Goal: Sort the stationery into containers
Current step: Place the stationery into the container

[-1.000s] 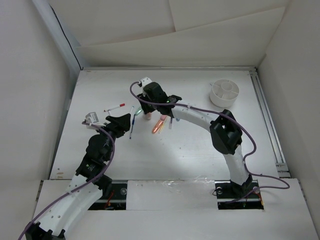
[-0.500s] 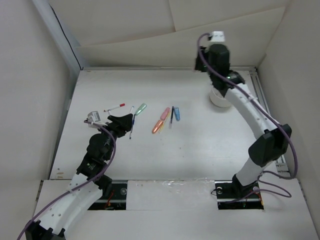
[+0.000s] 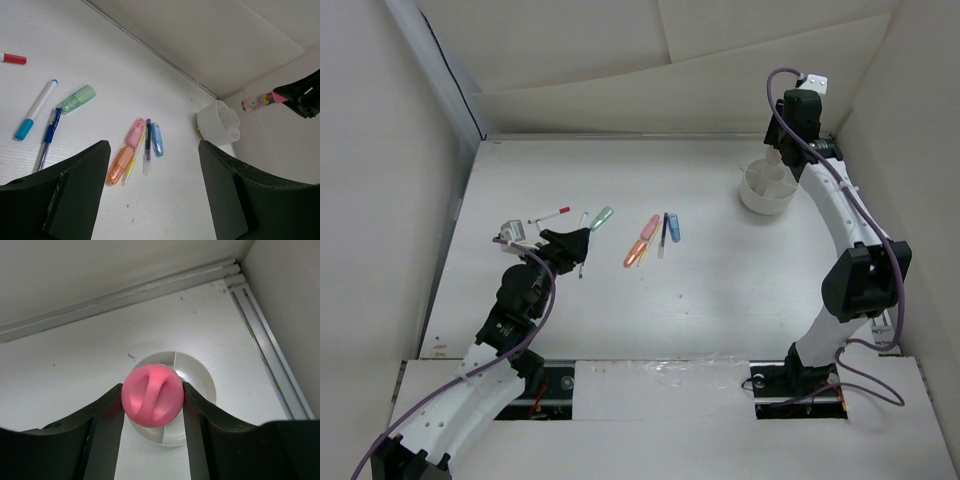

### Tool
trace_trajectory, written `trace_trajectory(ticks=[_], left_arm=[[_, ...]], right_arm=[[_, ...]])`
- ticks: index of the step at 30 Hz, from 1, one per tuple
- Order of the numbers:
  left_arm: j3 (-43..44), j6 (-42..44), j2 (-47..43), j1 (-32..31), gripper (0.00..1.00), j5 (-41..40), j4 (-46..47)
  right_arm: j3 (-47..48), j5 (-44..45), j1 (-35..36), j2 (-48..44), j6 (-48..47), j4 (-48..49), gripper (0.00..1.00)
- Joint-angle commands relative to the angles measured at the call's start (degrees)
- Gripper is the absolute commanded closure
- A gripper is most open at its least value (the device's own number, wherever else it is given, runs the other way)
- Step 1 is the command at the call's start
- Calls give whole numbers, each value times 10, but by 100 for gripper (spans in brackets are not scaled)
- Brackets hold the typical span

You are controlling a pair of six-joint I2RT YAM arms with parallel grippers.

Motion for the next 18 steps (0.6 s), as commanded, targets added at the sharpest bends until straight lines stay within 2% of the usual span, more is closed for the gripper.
trace_trajectory(ticks=[1,17,18], left_arm=[[-2,8,0,2,32,9,29],[-2,8,5,2,33,9,34],[-2,8,5,2,33,9,34]], right_arm=[[-13,15,-4,-1,11,13,79],[-57,-36,-38,26,22,31,79],[-57,-36,-38,26,22,31,76]])
